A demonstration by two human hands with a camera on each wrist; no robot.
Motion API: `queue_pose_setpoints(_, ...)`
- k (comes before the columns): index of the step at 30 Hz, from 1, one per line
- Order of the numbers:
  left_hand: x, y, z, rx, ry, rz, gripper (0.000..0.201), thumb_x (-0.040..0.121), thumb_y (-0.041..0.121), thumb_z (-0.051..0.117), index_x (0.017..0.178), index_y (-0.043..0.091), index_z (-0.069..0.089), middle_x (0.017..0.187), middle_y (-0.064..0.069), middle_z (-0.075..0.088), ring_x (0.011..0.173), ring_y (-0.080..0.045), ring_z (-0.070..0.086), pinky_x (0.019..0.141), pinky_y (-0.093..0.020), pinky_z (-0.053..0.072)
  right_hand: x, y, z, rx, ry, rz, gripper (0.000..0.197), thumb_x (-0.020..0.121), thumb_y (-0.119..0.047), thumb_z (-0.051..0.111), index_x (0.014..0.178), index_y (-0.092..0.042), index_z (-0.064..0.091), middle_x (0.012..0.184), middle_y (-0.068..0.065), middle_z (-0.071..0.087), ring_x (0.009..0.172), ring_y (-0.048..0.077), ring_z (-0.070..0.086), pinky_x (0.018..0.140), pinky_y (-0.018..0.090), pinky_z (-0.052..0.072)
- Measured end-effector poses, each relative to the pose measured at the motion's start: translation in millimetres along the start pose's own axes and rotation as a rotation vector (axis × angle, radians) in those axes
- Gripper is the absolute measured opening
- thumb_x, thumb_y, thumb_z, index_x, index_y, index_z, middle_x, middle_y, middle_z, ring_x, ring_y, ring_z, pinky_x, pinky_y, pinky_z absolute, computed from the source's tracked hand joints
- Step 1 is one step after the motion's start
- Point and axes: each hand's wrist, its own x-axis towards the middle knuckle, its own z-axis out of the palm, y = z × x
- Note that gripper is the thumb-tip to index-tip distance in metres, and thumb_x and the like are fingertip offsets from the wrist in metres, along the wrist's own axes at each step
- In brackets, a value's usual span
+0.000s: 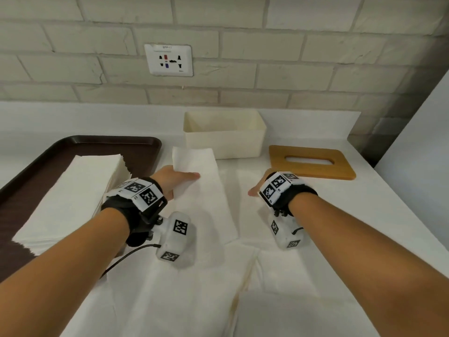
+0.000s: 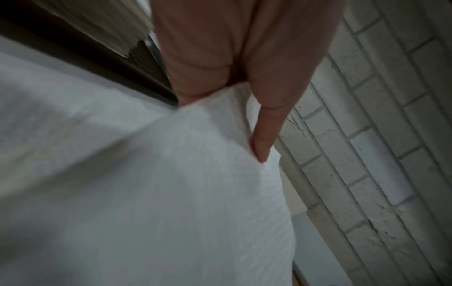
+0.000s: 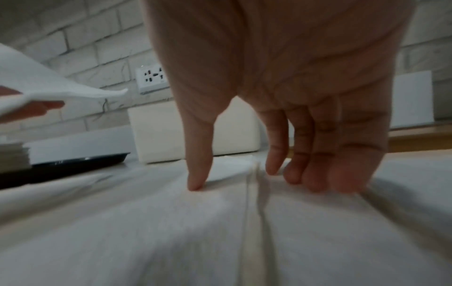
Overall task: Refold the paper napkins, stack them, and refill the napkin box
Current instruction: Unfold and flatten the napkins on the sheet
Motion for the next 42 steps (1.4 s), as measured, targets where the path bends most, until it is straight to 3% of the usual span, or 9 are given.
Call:
queue_pose_setpoints(7, 12, -12, -7, -0.067, -0.045, -0.045, 0.035, 0.095, 0.008, 0.049, 0.127, -0.006, 0.048, 0.091, -0.013, 0.06, 0.077, -0.023, 0.058, 0.073, -0.03, 0.048, 13, -13, 2, 0.321, -0.072, 0.103, 0.046, 0.088, -0.014, 0.059, 0.13, 0.002, 0.047, 0.138, 0.018, 0.046, 0.128, 0.033, 0.044, 0.099, 0.036, 0.038)
queue_pose_setpoints(11, 18, -4, -4, -0.173, -0.074, -0.021, 0.034, 0.098, 0.011, 0.043, 0.129, -0.002, 0.048, 0.093, -0.011, 0.061, 0.081, -0.022, 0.06, 0.069, -0.031, 0.049, 26, -9, -8, 0.629, 0.004, 0.083, 0.046, 0.09, -0.015, 0.058, 0.133, -0.003, 0.046, 0.135, 0.014, 0.051, 0.124, 0.031, 0.049, 0.097, 0.031, 0.042)
queue_pose_setpoints(14, 20, 11, 8, -0.22, -0.127, 0.022, 0.025, 0.098, 0.014, 0.044, 0.118, 0.004, 0.055, 0.092, -0.008, 0.063, 0.08, -0.019, 0.062, 0.063, -0.031, 0.053, 19, -5, -33, 1.032, 0.12, -0.026, 0.04, 0.089, -0.01, 0.058, 0.128, -0.004, 0.051, 0.13, 0.014, 0.057, 0.116, 0.031, 0.057, 0.101, 0.044, 0.045)
queue_pose_setpoints(18, 16, 39, 34, -0.206, -0.168, 0.098, 0.012, 0.098, 0.014, 0.045, 0.098, 0.01, 0.057, 0.089, -0.005, 0.061, 0.077, -0.017, 0.059, 0.072, -0.029, 0.05, -4, 5, -67, 1.454, 0.048, -0.193, 0.04, 0.089, -0.001, 0.054, 0.129, -0.004, 0.048, 0.116, 0.011, 0.061, 0.094, 0.022, 0.063, 0.075, 0.027, 0.058)
queue_pose_setpoints(22, 7, 59, 61, -0.129, -0.254, 0.182, 0.028, 0.096, 0.016, 0.048, 0.121, 0.006, 0.054, 0.104, -0.009, 0.065, 0.084, -0.019, 0.063, 0.074, -0.028, 0.053, -22, 12, -75, 1.404, -0.002, -0.201, 0.036, 0.089, -0.002, 0.054, 0.125, -0.006, 0.052, 0.107, 0.007, 0.065, 0.087, 0.017, 0.065, 0.072, 0.026, 0.058)
queue_pose_setpoints(29, -12, 69, 104, -0.162, -0.426, 0.245, 0.022, 0.098, 0.021, 0.042, 0.097, 0.012, 0.062, 0.092, -0.004, 0.069, 0.072, -0.014, 0.07, 0.059, -0.024, 0.058, -38, 40, -58, 1.188, 0.125, 0.016, 0.041, 0.087, -0.005, 0.06, 0.127, -0.001, 0.052, 0.125, 0.013, 0.059, 0.116, 0.029, 0.057, 0.103, 0.042, 0.044)
queue_pose_setpoints(36, -20, 65, 138, -0.459, -0.562, 0.109, 0.073, 0.093, 0.063, 0.008, 0.113, 0.012, 0.056, 0.101, -0.011, 0.066, 0.091, -0.023, 0.063, 0.076, -0.037, 0.047, -45, 67, -52, 1.106, 0.146, 0.051, 0.042, 0.081, -0.015, 0.07, 0.119, -0.002, 0.06, 0.121, 0.016, 0.063, 0.111, 0.033, 0.061, 0.101, 0.046, 0.045)
queue_pose_setpoints(39, -28, 64, 147, -0.344, -0.62, 0.136, 0.065, 0.092, 0.062, 0.023, 0.108, 0.013, 0.063, 0.1, -0.01, 0.071, 0.09, -0.022, 0.069, 0.077, -0.035, 0.053, -45, 74, -51, 1.097, 0.15, 0.047, 0.039, 0.081, -0.015, 0.07, 0.116, -0.002, 0.061, 0.121, 0.017, 0.063, 0.111, 0.033, 0.061, 0.101, 0.047, 0.046)
queue_pose_setpoints(42, -32, 63, 154, -0.119, -0.516, 0.207, 0.038, 0.092, 0.028, 0.055, 0.122, 0.004, 0.057, 0.108, -0.012, 0.069, 0.087, -0.021, 0.07, 0.073, -0.03, 0.059, -49, 78, -51, 1.069, 0.152, 0.054, 0.038, 0.081, -0.017, 0.07, 0.115, -0.002, 0.062, 0.118, 0.018, 0.064, 0.109, 0.034, 0.062, 0.099, 0.047, 0.048)
